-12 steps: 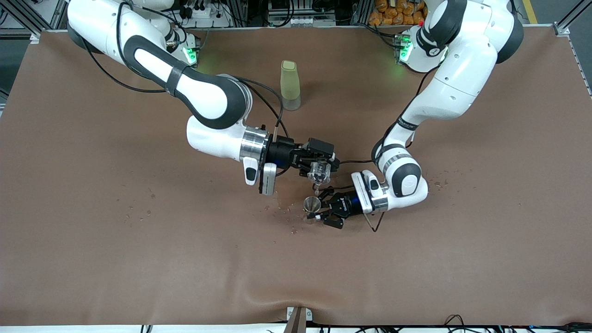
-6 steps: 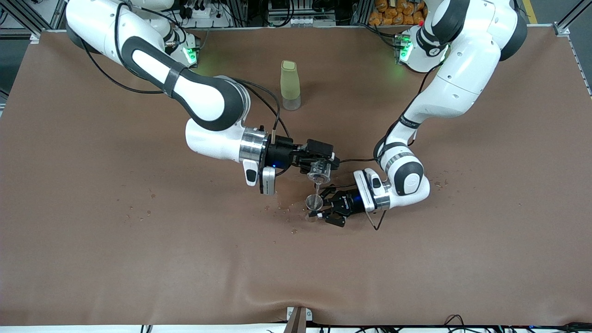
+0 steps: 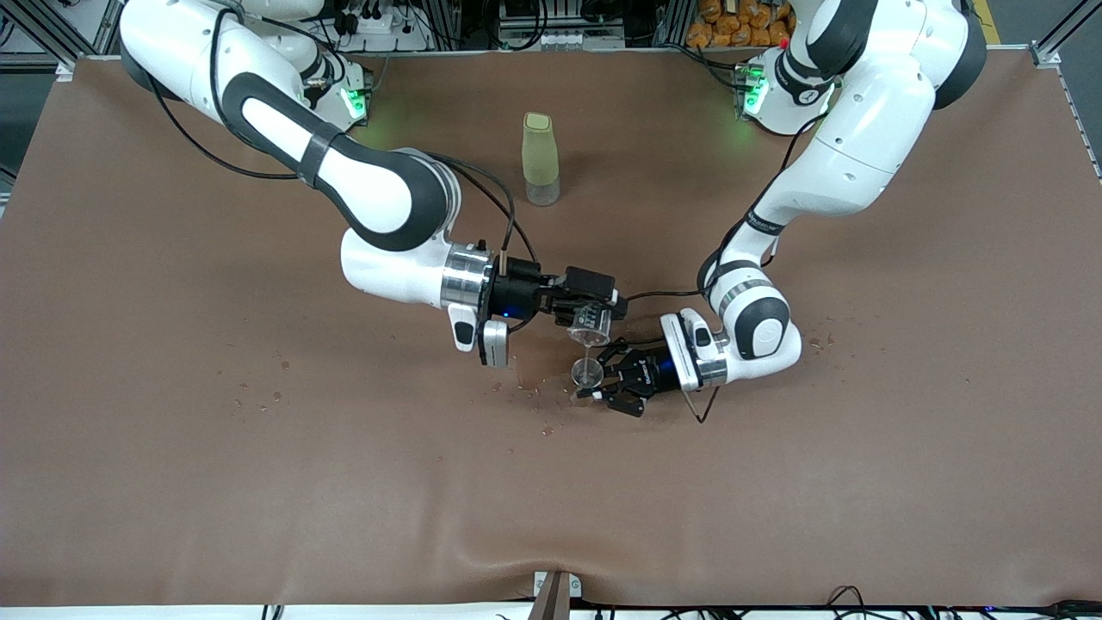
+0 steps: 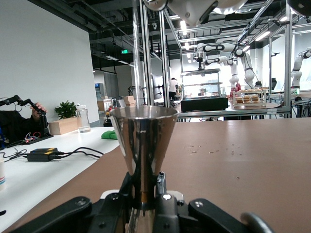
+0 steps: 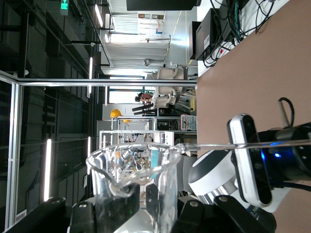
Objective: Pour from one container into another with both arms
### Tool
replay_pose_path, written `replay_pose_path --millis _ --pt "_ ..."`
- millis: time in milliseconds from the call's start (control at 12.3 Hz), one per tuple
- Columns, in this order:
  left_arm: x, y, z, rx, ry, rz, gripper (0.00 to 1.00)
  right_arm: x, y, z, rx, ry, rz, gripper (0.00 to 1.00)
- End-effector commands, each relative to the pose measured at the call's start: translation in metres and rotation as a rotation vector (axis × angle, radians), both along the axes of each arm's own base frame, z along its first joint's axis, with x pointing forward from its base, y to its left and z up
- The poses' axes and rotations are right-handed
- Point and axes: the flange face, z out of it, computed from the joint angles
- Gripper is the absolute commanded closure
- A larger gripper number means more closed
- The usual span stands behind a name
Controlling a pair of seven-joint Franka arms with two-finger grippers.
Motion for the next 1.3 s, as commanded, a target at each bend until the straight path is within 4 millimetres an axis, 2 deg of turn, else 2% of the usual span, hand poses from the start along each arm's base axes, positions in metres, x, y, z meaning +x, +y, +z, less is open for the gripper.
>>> replay_pose_path --millis 0,650,1219 --pt "-0.005 0.005 0.012 0.000 0.012 -0.016 1.00 -0.002 -0.005 0.008 0.007 0.044 0.001 1.00" --pt "-0.004 0.003 0.013 -0.004 0.020 -0.019 1.00 0.007 -0.007 0.012 0.059 0.135 0.025 1.00" --pt "-0.004 0.002 0.015 -0.007 0.026 -0.020 1.00 0.018 -0.010 0.026 0.113 0.207 0.029 1.00"
